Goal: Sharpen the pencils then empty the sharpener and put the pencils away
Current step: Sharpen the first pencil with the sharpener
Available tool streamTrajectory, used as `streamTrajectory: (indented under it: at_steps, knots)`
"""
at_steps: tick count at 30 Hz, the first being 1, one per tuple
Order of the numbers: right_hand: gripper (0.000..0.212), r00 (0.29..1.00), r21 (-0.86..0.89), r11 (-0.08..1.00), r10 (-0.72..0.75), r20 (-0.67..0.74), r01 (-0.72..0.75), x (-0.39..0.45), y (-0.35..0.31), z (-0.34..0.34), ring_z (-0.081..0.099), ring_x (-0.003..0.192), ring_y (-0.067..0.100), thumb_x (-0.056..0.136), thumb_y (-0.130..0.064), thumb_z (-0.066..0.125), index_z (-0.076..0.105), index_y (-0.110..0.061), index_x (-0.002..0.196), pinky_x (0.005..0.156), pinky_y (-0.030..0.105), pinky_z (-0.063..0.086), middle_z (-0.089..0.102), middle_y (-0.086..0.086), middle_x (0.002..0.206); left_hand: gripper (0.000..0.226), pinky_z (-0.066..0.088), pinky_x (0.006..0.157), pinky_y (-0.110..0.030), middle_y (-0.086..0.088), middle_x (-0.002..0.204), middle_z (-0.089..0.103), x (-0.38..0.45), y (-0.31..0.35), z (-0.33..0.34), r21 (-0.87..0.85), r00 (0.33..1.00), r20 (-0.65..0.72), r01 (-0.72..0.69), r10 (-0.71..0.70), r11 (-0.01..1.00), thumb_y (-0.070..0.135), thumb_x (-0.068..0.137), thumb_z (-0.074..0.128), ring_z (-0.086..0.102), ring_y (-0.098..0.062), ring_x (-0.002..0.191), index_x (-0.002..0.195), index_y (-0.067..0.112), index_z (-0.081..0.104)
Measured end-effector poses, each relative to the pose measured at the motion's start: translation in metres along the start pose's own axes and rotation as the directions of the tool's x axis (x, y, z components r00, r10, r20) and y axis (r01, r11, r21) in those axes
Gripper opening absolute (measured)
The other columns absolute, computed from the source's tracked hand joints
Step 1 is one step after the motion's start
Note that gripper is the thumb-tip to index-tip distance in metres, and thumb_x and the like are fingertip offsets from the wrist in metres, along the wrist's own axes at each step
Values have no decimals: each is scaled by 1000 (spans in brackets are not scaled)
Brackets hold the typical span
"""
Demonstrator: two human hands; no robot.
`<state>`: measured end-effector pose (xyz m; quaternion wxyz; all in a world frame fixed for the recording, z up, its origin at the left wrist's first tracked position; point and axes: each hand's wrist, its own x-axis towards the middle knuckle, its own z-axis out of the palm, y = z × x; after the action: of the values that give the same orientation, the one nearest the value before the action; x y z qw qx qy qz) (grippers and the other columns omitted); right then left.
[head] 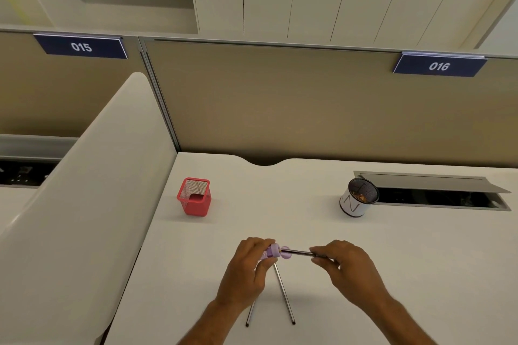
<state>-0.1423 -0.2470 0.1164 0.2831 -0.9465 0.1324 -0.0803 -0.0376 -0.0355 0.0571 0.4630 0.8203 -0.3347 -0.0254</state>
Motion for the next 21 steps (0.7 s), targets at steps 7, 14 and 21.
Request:
streamTrajectory:
  at_steps: [7, 14, 21]
  knots:
    - [28, 969, -186, 955, -243, -42, 231, 1, 2, 2, 58, 65, 18, 70, -18, 87, 77, -23, 96, 54, 27, 51, 70, -14, 70, 21, 44, 87, -18, 18, 109, 59, 1, -6, -1, -15, 985, 174, 18, -15, 1000, 33, 94, 55, 52, -5, 104, 114, 34, 62]
    - [9, 874, -276, 862, -470, -121, 425, 5, 10, 6, 58, 57, 17, 78, -24, 79, 78, -16, 83, 49, 25, 49, 73, -9, 73, 18, 48, 84, -22, 20, 103, 62, 5, -10, -4, -90, 967, 243, 96, -72, 991, 31, 93, 57, 55, -9, 99, 110, 34, 64]
    - [20, 911, -302, 860, -395, 119, 412, 11, 8, -2, 54, 49, 15, 85, -37, 64, 68, -24, 72, 41, 26, 42, 60, -8, 53, 21, 42, 85, -14, 19, 103, 62, 2, -12, -3, -68, 961, 263, 111, -90, 991, 30, 91, 56, 53, -6, 100, 110, 32, 65]
